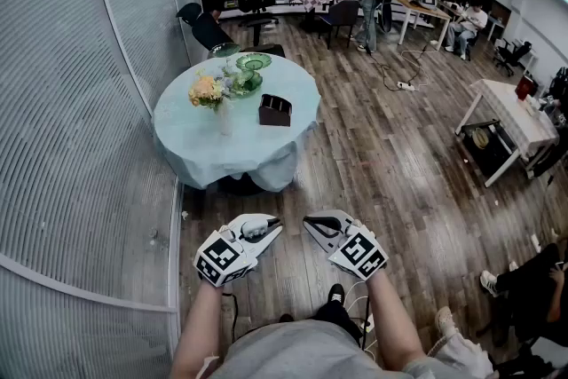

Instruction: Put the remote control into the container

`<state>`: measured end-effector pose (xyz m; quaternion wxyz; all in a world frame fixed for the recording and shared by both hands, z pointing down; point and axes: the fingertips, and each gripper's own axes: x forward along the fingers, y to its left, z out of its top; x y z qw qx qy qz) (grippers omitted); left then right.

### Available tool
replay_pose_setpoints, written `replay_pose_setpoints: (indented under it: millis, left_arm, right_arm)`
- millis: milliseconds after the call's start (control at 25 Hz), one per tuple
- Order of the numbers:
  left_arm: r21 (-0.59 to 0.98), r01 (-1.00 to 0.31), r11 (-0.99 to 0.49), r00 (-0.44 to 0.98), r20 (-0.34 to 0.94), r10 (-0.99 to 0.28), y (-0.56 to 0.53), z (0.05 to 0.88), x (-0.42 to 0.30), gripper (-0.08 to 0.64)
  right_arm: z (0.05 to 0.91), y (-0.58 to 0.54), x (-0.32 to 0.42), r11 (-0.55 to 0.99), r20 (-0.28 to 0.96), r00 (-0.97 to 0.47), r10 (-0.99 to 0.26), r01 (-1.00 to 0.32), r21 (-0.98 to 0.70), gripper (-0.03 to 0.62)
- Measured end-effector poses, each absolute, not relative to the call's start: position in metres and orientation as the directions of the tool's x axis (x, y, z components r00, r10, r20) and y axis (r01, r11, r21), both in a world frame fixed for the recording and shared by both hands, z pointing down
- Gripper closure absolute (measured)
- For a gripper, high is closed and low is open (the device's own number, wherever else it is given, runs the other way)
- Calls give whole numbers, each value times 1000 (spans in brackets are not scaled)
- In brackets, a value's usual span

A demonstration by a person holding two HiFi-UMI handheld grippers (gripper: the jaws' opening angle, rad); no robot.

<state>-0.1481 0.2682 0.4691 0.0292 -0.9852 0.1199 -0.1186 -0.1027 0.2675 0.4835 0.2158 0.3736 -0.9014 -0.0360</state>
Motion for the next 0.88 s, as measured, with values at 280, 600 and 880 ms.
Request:
replay_pose_setpoints:
  millis: [280,600,880]
  left_arm:
    - [-89,-226,-970,944,227,-241,269,462,-152,518]
    - [-88,-240,-967,942,217,-254,259,457,-154,518]
    - [-81,-248,-965,941,218,-260,260,460,-152,518]
  right_arm:
    - [478,267,-109,722,355,-635,-686,-655,224,575]
    - [477,256,-108,727,343,-648,-681,-656,204,575]
    - [478,256,-105,730,325,-662,-675,-663,167,575]
